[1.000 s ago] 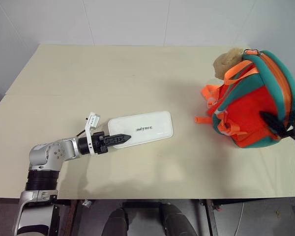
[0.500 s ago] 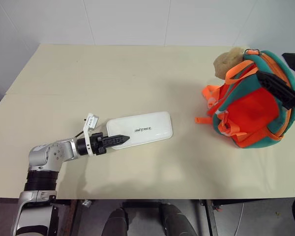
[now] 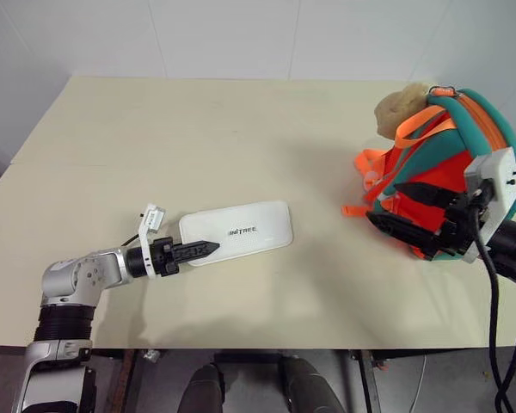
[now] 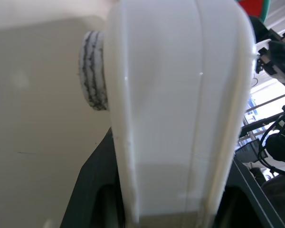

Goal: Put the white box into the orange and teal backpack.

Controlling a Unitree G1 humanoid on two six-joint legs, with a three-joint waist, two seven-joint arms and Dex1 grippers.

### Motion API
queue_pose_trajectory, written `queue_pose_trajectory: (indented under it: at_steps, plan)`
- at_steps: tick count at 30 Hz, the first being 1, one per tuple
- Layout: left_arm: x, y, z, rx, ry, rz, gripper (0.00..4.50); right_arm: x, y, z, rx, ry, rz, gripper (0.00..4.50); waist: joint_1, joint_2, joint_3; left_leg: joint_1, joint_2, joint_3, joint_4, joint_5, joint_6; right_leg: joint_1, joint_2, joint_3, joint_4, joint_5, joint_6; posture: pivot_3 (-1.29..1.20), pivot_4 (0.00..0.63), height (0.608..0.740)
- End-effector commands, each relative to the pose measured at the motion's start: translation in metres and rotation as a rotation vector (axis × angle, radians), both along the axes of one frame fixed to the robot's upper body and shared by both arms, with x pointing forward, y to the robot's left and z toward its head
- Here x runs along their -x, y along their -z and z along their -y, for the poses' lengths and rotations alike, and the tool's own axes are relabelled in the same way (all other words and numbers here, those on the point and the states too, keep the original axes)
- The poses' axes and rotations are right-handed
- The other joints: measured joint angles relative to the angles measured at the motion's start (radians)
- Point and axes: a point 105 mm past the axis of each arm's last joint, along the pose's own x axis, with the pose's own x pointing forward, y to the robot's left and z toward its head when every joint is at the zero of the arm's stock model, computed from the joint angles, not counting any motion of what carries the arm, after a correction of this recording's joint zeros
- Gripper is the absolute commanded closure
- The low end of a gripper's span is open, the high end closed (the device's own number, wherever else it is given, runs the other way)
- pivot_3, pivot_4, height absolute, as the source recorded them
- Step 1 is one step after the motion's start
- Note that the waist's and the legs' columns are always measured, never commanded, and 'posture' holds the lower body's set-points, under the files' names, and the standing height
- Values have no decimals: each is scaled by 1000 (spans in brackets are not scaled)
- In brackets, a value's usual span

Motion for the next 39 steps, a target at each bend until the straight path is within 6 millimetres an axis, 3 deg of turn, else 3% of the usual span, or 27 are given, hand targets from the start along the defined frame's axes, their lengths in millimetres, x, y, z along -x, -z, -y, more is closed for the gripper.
queue_pose_trajectory:
  at_steps: [1, 7, 12, 20, 32, 39]
  plan:
    - [3, -10, -2, 10, 3, 46, 3045, -12, -2, 7, 51, 116, 57, 34, 0, 0, 0, 0, 0, 0, 0, 0, 0, 0, 0, 0, 0, 0, 0, 0, 150, 740]
    - [4, -12, -4, 8, -3, 45, 3045, -28, 3, 12, 52, 221, 90, 34, 3, 0, 0, 0, 0, 0, -1, 0, 0, 0, 0, 0, -1, 0, 0, 0, 150, 740]
    - [6, -14, -6, 0, -16, 52, 3045, -56, 6, 15, 51, 362, 143, 34, -2, 0, 0, 0, 0, 0, -1, 0, 0, -1, 0, 0, -1, 0, 0, 0, 150, 740]
    - [10, -14, -11, -3, -38, 53, 3045, -72, 8, 18, 29, 465, 164, 34, 1, 0, 0, 0, 0, 0, -3, 0, 0, -1, -1, 0, -1, 0, 0, 0, 150, 740]
    - [12, -13, -13, -4, -56, 57, 3045, -77, 14, 16, -27, 567, 146, 34, -3, 0, 0, 0, 0, 0, -5, 0, 0, -2, 0, 0, -1, 0, -1, 0, 150, 740]
    - [11, -15, -12, -3, -48, 60, 3045, -101, 4, 10, -147, 652, 254, 34, -4, 0, 0, 0, 0, 0, -5, 0, 0, -2, 0, 0, -1, 0, -1, 0, 150, 740]
